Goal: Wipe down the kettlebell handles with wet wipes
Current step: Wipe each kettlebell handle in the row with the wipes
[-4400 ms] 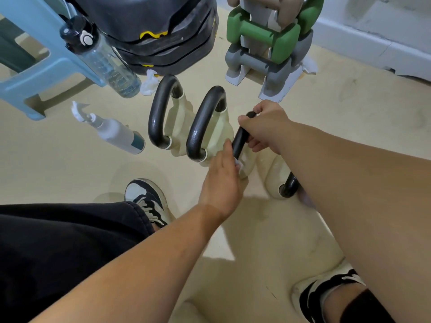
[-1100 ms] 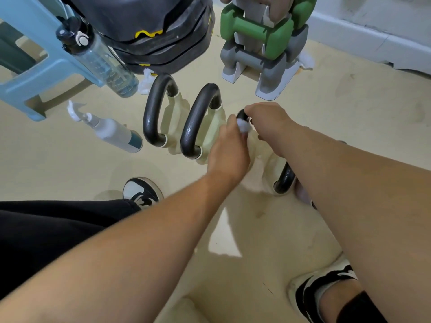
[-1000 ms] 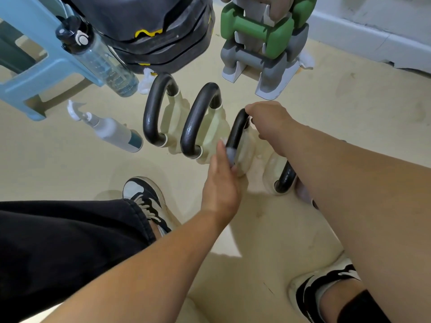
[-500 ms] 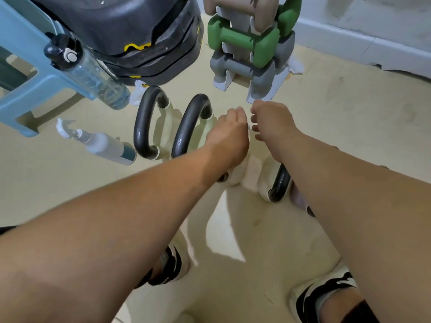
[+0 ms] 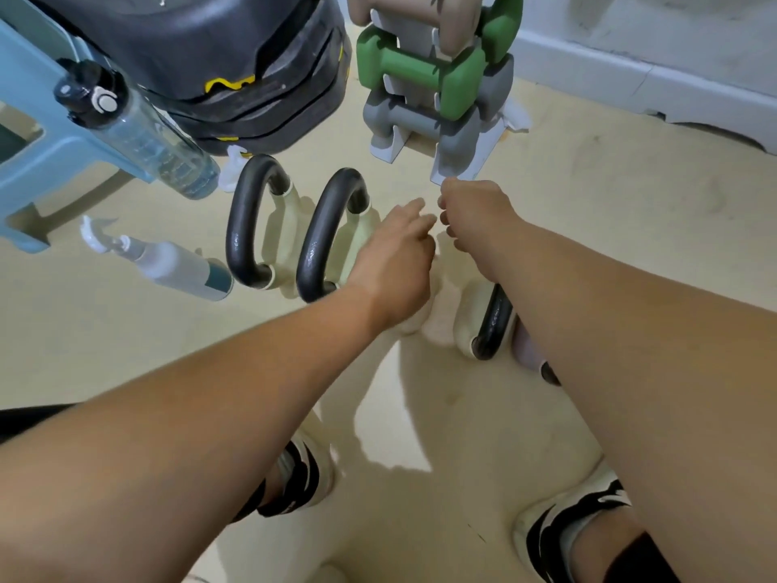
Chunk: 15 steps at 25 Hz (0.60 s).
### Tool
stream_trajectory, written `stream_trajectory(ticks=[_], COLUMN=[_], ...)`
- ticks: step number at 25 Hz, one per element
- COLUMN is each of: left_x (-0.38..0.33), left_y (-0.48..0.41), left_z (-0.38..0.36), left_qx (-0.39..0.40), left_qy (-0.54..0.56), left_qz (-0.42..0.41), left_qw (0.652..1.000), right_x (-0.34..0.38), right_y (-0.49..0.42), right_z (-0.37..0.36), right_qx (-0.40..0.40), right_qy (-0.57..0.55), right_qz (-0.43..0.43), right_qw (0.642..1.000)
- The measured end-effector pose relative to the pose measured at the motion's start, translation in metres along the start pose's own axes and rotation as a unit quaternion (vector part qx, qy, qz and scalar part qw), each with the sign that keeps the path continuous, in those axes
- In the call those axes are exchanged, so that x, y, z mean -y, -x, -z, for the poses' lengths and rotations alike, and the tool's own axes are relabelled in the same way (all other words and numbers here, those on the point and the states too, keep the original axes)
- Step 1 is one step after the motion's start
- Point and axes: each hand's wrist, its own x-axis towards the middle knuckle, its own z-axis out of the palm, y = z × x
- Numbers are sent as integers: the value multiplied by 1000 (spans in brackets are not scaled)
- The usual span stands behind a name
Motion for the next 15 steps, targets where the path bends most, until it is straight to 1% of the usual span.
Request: stream_trajectory(ticks=[1, 2, 3, 4, 5, 6, 7, 8, 9, 10, 11, 12, 13, 15], left_x=[3, 3, 0, -5, -14, -21, -30, -35, -41, -45, -49, -53, -56, -58], left_y=[20, 40, 60, 78, 93, 104, 112, 116, 118, 118, 118, 118, 116, 106], left_z=[-7, -14, -20, -23, -22, -21, -18, -18, -15, -11, -10, -7, -5, -1], left_qx=[-21, -28, -21, -5, 19, 33, 51, 81, 117, 149, 151, 118, 81, 30], left_qy=[-10, -50, -111, -155, -165, -141, -79, 10, 131, 274, 398, 474, 518, 566], left_qz=[-27, -64, -102, -131, -147, -157, -148, -104, -16, 91, 180, 249, 296, 358], left_qw=[999, 996, 988, 979, 975, 977, 984, 991, 984, 946, 887, 836, 799, 742], right_x=[0, 1, 4, 2, 2, 3, 4, 2, -1, -4, -7, -9, -12, -16], right_y=[4, 8, 15, 18, 23, 29, 35, 41, 45, 51, 54, 57, 59, 61], right_z=[-1, -3, -4, -4, -3, 0, 3, 7, 11, 14, 18, 21, 26, 37], right_qx=[4, 11, 23, 21, 10, 10, 14, 5, -10, -19, -31, -46, -63, -75], right_qy=[11, 38, 95, 126, 120, 106, 133, 158, 181, 189, 196, 192, 196, 197], right_qz=[-4, 13, 35, 53, 65, 72, 93, 99, 114, 125, 140, 150, 153, 143], right_qw=[1000, 999, 995, 990, 991, 992, 987, 982, 977, 974, 970, 969, 967, 967])
